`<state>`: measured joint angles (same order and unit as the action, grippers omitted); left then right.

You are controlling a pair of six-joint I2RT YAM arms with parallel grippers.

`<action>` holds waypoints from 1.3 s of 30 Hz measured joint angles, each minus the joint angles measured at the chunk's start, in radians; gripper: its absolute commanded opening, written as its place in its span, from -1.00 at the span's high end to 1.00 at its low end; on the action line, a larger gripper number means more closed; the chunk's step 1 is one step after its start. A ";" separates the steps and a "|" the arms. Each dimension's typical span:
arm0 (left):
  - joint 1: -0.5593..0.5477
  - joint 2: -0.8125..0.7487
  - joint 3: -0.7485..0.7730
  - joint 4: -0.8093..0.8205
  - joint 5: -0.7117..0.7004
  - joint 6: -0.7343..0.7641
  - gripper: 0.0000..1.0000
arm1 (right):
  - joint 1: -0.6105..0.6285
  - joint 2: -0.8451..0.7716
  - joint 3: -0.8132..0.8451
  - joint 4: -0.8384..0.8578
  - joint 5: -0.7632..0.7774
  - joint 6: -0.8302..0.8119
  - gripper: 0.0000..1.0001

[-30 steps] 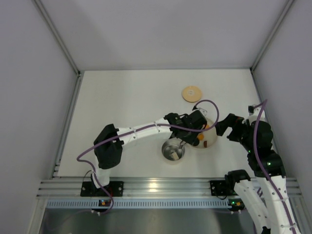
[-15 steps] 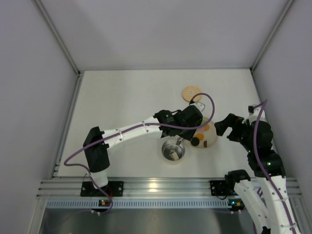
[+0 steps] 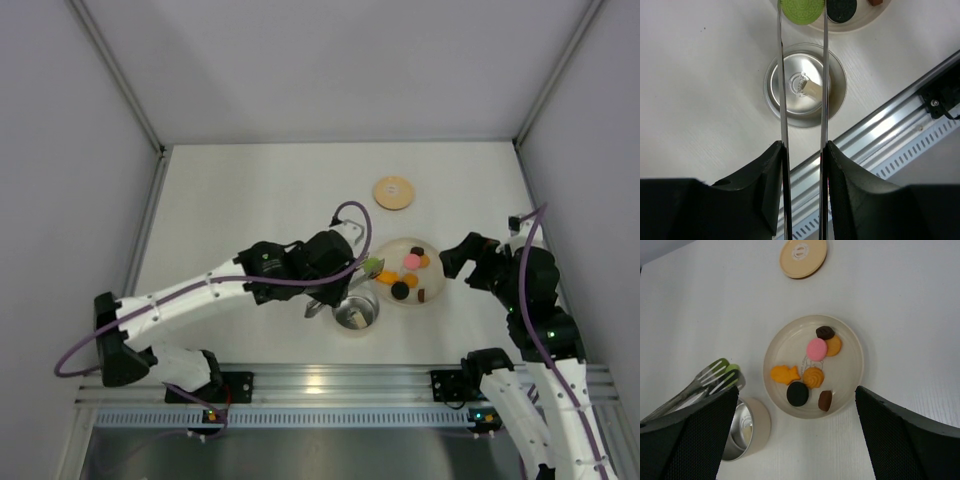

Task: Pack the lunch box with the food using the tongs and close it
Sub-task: Pick up the fake food from the plate, then place the fake food in the packing box.

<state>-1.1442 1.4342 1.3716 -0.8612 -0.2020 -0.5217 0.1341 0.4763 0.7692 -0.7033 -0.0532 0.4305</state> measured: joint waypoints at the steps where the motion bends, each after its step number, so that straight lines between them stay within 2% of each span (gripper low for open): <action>1: 0.000 -0.041 -0.015 -0.014 0.006 -0.003 0.30 | 0.000 0.003 0.000 0.001 0.000 0.000 -0.99; 6: -0.002 -0.234 -0.077 -0.077 0.047 -0.016 0.28 | 0.000 0.023 -0.002 0.002 0.000 0.000 -0.99; 10: -0.010 -0.291 -0.144 -0.104 0.063 -0.033 0.27 | 0.000 0.031 -0.002 0.003 0.000 0.000 -0.99; 15: -0.026 -0.288 -0.239 -0.121 0.087 -0.049 0.21 | 0.000 0.031 -0.002 0.003 0.004 -0.001 -0.99; 23: -0.040 -0.277 -0.254 -0.117 0.102 -0.053 -0.01 | 0.000 0.031 -0.002 0.003 0.007 -0.001 -0.99; 34: -0.043 -0.243 -0.245 -0.109 0.105 -0.051 -0.04 | 0.000 0.031 -0.002 0.003 0.007 -0.001 -0.99; 39: -0.046 -0.216 -0.175 -0.111 0.104 -0.046 -0.04 | 0.000 0.031 -0.002 0.003 0.007 -0.001 -0.99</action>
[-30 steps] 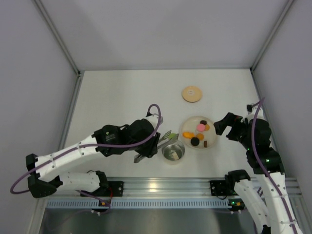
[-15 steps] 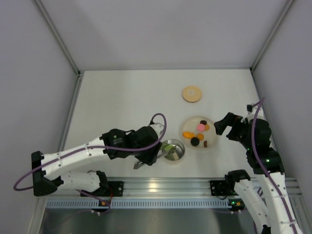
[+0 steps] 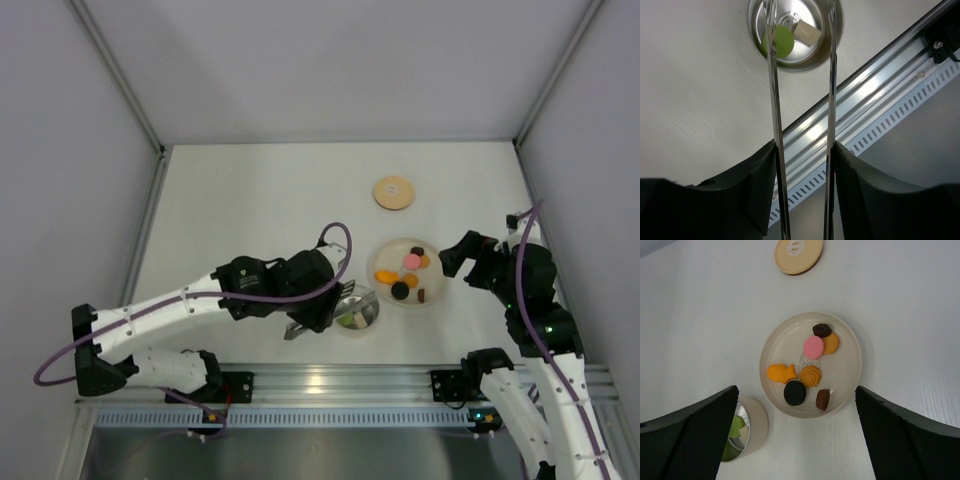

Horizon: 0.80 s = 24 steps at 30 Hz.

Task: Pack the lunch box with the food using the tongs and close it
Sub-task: Pick up the fake food from the plate.

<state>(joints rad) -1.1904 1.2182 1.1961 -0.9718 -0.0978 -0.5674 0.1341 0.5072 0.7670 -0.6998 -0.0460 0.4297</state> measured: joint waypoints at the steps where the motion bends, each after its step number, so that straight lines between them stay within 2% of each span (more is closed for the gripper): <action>1: -0.001 0.009 0.024 -0.001 0.000 0.003 -0.04 | 0.000 0.000 0.000 0.000 0.000 0.000 -0.99; 8: -0.003 0.121 0.217 0.017 -0.023 0.032 -0.06 | 0.000 0.000 0.000 0.001 0.000 0.000 -0.99; 14: -0.001 0.333 0.384 0.052 -0.082 0.071 -0.09 | 0.000 0.000 0.000 0.000 -0.001 0.000 -0.99; 15: 0.002 0.370 0.410 0.055 -0.087 0.076 -0.04 | 0.000 0.000 0.000 0.000 -0.001 0.000 -0.99; 24: 0.100 0.631 0.543 0.101 -0.069 0.107 -0.03 | 0.000 -0.003 0.001 -0.004 -0.001 0.000 -0.99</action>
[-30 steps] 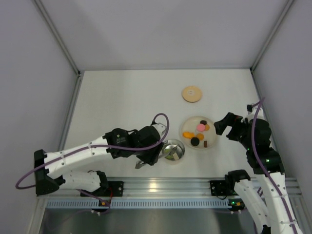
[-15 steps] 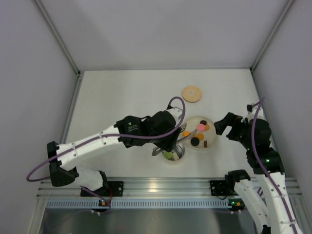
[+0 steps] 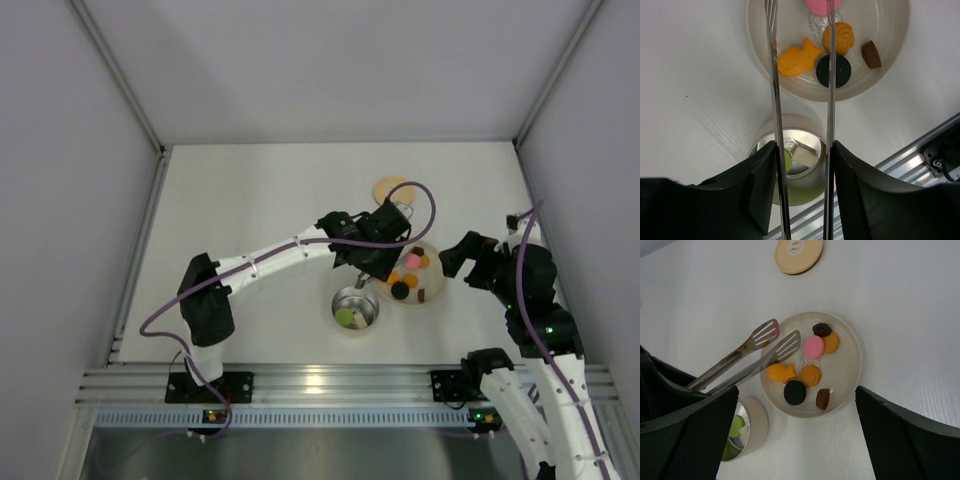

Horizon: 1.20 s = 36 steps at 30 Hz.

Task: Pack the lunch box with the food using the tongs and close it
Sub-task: Pick up the fake food from the plate.

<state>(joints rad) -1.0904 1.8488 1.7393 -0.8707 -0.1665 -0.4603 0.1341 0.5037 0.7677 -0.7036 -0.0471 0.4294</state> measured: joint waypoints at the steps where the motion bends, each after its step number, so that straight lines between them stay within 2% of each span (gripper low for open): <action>1: 0.012 0.018 0.005 0.005 0.004 0.003 -0.03 | 0.000 0.000 0.000 0.000 0.000 0.000 -0.99; 9: 0.048 0.101 0.013 0.054 0.063 0.034 -0.08 | 0.000 -0.006 0.000 -0.001 0.000 -0.002 -0.99; 36: 0.047 0.142 0.013 0.109 0.125 0.061 -0.08 | 0.000 -0.006 0.001 -0.002 0.000 -0.003 -0.99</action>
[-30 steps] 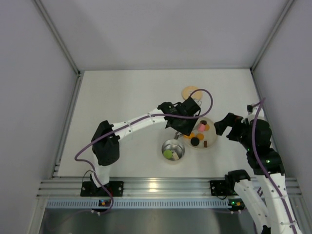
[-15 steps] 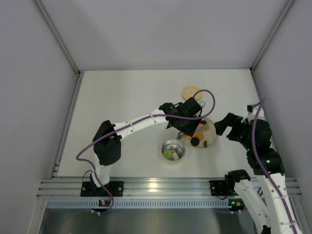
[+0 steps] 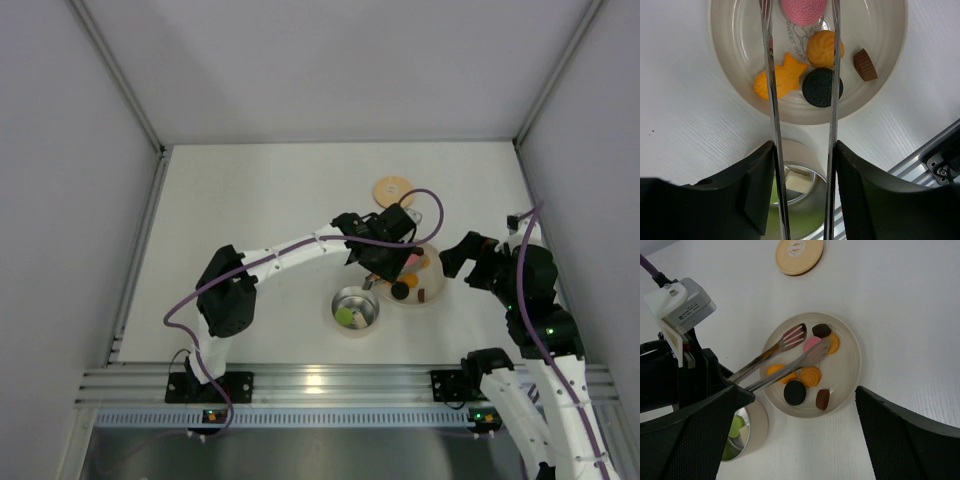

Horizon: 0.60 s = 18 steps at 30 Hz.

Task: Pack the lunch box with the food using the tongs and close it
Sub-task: Pick up the fake food from the plate.

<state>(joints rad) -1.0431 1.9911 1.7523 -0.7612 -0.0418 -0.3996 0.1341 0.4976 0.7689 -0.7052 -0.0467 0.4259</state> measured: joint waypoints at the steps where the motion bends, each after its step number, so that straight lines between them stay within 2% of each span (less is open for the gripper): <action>1: 0.000 0.001 0.000 0.000 0.000 0.001 -0.08 | 0.000 0.000 0.000 0.000 0.000 0.000 -0.99; 10: 0.000 0.001 0.000 0.001 0.002 0.003 0.11 | 0.000 0.000 0.000 0.000 0.000 -0.005 -0.99; 18: 0.000 -0.029 -0.002 -0.008 -0.003 0.009 0.17 | 0.000 0.000 0.000 0.000 0.000 -0.005 -0.99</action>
<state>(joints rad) -1.0431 1.9625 1.7508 -0.7696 -0.0448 -0.3904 0.1341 0.4976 0.7692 -0.7048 -0.0463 0.4210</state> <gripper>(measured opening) 0.416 0.993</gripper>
